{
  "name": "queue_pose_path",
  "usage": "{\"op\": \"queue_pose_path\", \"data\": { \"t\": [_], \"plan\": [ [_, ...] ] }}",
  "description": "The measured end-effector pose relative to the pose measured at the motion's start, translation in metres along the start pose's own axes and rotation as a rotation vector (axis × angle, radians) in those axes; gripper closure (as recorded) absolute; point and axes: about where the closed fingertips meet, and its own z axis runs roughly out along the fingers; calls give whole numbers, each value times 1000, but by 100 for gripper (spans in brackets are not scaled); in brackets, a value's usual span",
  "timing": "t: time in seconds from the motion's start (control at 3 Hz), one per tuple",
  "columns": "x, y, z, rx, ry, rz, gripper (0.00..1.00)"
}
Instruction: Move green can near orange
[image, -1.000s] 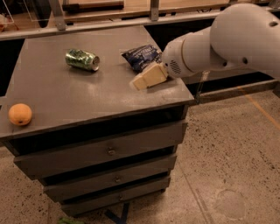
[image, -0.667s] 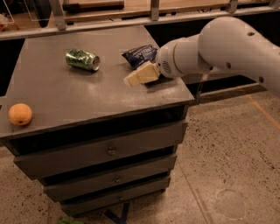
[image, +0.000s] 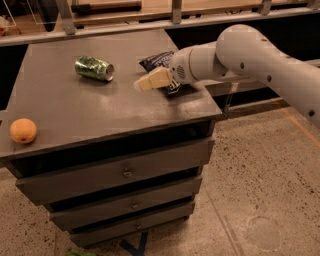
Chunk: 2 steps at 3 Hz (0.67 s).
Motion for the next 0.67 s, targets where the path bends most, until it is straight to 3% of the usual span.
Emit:
{"op": "queue_pose_path", "data": {
  "t": [0.33, 0.67],
  "plan": [
    [-19, 3, 29, -92, -47, -31, 0],
    [-42, 8, 50, -151, -78, -77, 0]
  ]
}}
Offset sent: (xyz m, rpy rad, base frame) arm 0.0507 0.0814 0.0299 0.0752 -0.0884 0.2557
